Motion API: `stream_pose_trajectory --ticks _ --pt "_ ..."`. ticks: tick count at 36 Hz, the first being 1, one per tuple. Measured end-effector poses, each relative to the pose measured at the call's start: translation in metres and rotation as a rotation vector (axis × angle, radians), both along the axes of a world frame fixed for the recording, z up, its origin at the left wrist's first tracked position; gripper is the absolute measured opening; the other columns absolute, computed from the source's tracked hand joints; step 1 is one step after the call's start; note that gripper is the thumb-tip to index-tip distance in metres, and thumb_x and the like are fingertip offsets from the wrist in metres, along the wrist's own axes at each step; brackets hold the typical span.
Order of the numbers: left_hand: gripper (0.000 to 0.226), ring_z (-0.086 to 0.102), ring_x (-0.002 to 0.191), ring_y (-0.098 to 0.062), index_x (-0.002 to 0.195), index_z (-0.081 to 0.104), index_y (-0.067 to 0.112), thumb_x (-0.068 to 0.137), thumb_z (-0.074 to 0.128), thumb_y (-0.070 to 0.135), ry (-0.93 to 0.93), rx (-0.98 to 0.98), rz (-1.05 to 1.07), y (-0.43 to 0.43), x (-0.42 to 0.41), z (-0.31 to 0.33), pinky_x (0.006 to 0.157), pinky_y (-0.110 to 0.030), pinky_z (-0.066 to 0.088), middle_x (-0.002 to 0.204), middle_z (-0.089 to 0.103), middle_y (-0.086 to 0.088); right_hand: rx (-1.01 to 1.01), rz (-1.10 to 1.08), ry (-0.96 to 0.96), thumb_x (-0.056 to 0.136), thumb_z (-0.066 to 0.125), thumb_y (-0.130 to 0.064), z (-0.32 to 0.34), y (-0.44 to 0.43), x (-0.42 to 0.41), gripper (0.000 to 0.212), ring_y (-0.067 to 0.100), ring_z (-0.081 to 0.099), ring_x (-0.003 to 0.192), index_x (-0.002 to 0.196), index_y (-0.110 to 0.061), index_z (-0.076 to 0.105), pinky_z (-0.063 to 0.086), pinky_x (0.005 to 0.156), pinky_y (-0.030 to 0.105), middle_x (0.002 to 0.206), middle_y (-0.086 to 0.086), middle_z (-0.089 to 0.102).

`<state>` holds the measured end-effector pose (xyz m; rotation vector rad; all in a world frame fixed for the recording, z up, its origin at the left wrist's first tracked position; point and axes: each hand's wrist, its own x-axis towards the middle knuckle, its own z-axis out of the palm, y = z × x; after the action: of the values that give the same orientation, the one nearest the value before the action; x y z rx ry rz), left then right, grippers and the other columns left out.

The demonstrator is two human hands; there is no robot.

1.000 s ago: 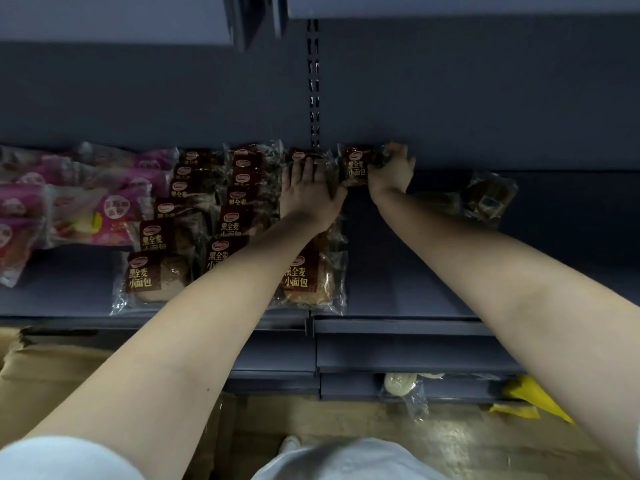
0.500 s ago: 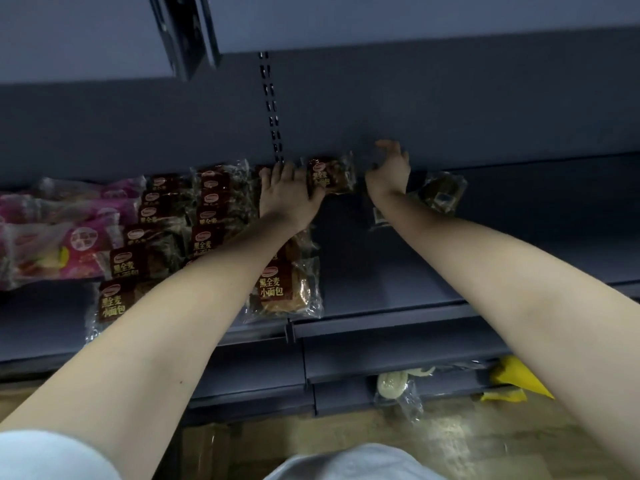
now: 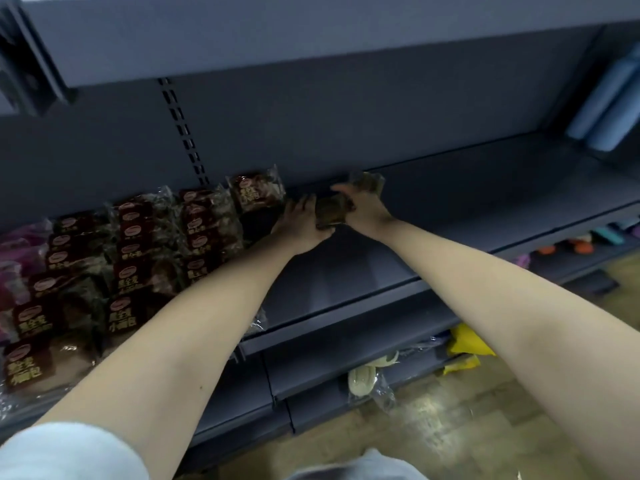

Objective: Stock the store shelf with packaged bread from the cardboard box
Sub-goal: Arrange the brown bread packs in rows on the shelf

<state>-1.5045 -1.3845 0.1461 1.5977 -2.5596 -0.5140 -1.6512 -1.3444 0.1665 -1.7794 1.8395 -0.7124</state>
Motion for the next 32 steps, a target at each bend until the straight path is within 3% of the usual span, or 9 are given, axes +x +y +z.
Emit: stream_pose_trajectory --ticks 5,8,14,19,23,25,28,30,32 --pt "0.082 0.021 0.138 -0.037 0.153 0.005 0.017 0.092 0.051 0.046 -0.057 0.015 0.016 0.007 -0.014 -0.002 0.107 -0.046 0.033 0.152 0.024 -0.015 0.113 0.016 -0.055 0.095 0.045 -0.009 -0.008 0.015 -0.008 0.058 0.016 0.037 0.134 0.149 -0.023 0.027 0.024 0.093 0.008 0.149 0.003 0.038" --pt "0.072 0.032 0.132 -0.037 0.151 0.018 0.018 0.092 0.053 0.042 -0.019 -0.041 -0.029 0.006 -0.014 -0.002 0.100 -0.045 0.039 0.143 0.038 -0.016 0.106 0.055 -0.017 0.093 0.053 -0.017 -0.008 0.024 -0.018 0.060 0.014 0.039 0.131 0.148 -0.024 0.029 0.024 0.094 0.010 0.147 0.001 0.040" --pt "0.052 0.058 0.096 -0.021 0.132 0.038 0.018 0.089 0.061 0.036 0.300 0.026 -0.031 0.002 -0.002 0.002 0.080 -0.032 0.048 0.117 0.059 -0.010 -0.019 0.028 0.053 0.091 0.061 -0.027 -0.013 0.030 -0.029 0.047 0.013 0.050 0.121 0.136 -0.029 0.047 0.031 0.092 0.013 0.132 -0.003 0.056" --pt "0.047 0.057 0.096 -0.015 0.122 0.046 0.009 0.088 0.067 0.032 0.615 -0.034 0.059 0.001 0.008 0.009 0.077 -0.024 0.044 0.108 0.055 0.000 -0.236 -0.073 -0.069 0.090 0.063 -0.030 -0.004 0.021 -0.018 0.033 0.013 0.054 0.119 0.121 -0.019 0.064 0.036 0.094 0.013 0.127 -0.002 0.061" --pt "0.029 0.064 0.102 -0.024 0.113 0.050 0.016 0.091 0.063 0.030 0.888 0.197 0.210 0.000 0.020 0.016 0.066 -0.032 0.059 0.122 0.059 -0.011 -0.301 -0.171 -0.194 0.089 0.064 -0.026 0.003 0.010 -0.001 0.026 0.019 0.059 0.109 0.108 -0.009 0.066 0.051 0.090 0.035 0.112 0.002 0.064" --pt "0.024 0.064 0.104 -0.028 0.113 0.054 0.015 0.094 0.058 0.028 0.960 0.240 0.274 0.000 0.025 0.020 0.058 -0.028 0.059 0.124 0.059 -0.013 -0.307 -0.240 -0.287 0.091 0.062 -0.025 0.005 0.006 0.008 0.025 0.018 0.062 0.098 0.108 -0.006 0.063 0.053 0.082 0.025 0.102 0.002 0.065" --pt "0.026 0.065 0.100 -0.029 0.116 0.056 0.010 0.097 0.053 0.028 1.001 0.212 0.320 0.001 0.032 0.024 0.051 -0.024 0.057 0.121 0.060 -0.013 -0.344 -0.288 -0.297 0.095 0.055 -0.023 0.007 0.003 0.020 0.025 0.010 0.057 0.088 0.109 -0.004 0.063 0.036 0.061 -0.002 0.095 -0.003 0.061" --pt "0.029 0.067 0.085 -0.021 0.119 0.055 0.010 0.098 0.051 0.029 1.003 0.192 0.342 0.002 0.037 0.024 0.050 -0.023 0.057 0.113 0.063 -0.012 -0.338 -0.309 -0.350 0.097 0.052 -0.022 0.006 -0.001 0.027 0.024 0.011 0.056 0.086 0.107 -0.003 0.064 0.037 0.059 0.001 0.092 -0.002 0.061" --pt "0.032 0.065 0.069 -0.013 0.122 0.055 0.010 0.101 0.045 0.032 0.996 0.189 0.370 0.003 0.042 0.022 0.050 -0.023 0.057 0.103 0.065 -0.011 -0.320 -0.345 -0.449 0.098 0.050 -0.021 0.004 -0.003 0.034 0.023 0.016 0.060 0.088 0.105 -0.004 0.064 0.046 0.071 0.016 0.092 0.001 0.063"
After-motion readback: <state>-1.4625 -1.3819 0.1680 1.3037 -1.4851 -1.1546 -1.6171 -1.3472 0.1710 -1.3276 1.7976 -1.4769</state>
